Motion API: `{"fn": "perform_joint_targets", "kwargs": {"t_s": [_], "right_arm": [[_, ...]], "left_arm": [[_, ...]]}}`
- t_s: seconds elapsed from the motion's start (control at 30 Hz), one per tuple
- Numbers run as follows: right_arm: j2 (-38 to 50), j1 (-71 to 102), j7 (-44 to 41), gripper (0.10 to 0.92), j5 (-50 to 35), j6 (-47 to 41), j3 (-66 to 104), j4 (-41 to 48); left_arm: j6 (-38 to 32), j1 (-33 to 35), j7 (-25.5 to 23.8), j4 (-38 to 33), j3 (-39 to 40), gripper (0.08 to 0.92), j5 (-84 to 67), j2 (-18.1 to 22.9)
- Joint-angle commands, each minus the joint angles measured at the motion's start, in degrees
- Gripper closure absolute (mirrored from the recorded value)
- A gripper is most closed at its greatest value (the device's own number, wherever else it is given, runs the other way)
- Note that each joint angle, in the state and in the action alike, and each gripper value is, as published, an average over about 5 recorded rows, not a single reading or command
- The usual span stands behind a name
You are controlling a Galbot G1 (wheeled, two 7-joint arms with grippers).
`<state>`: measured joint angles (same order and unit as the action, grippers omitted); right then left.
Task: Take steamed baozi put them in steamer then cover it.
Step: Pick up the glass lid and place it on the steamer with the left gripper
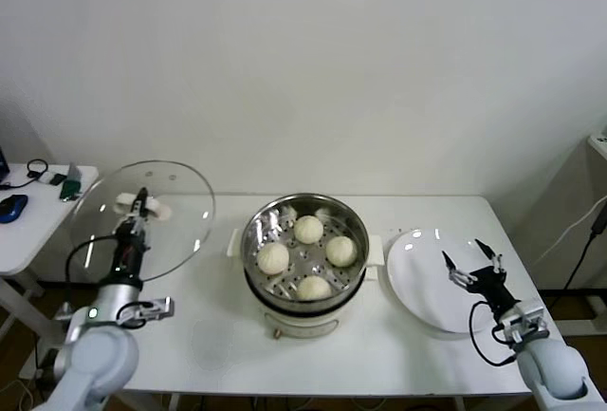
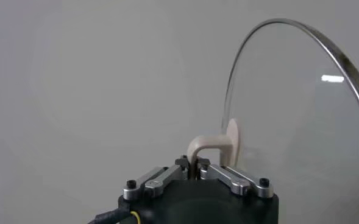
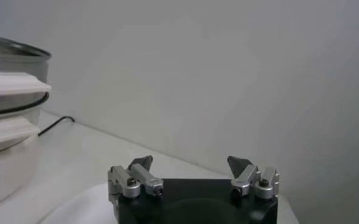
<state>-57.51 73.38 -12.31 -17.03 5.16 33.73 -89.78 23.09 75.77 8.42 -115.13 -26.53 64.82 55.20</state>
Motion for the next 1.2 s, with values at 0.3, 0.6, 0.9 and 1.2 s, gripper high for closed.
{"fn": "perform_joint_targets", "kwargs": {"t_s": [0.3,0.6,0.9,1.2], "right_arm": [[-2.36,-2.44,-0.85,0.203,2.15,1.11,-1.6,3.82],[-2.72,-1.59,-1.71,0.203,3.13,1.94,0.02,5.08],[-2.85,-0.78,-1.89,0.203,3.7,2.3,1.64,5.34],[-2.82,0.35,-2.29,0.203,4.16,2.72,3.25,5.43]], "left_arm": [[16.81,-12.54,-14.27,-6.61,28.22,0.846,7.57,5.48],[17.9,-18.66,-24.44,-1.47,32.28,0.846,17.0,17.05],[20.09,-22.88,-26.49,3.27,37.02,0.846,20.08,23.77],[21.04,-23.83,-26.76,7.32,39.77,0.846,21.7,27.46]]}}
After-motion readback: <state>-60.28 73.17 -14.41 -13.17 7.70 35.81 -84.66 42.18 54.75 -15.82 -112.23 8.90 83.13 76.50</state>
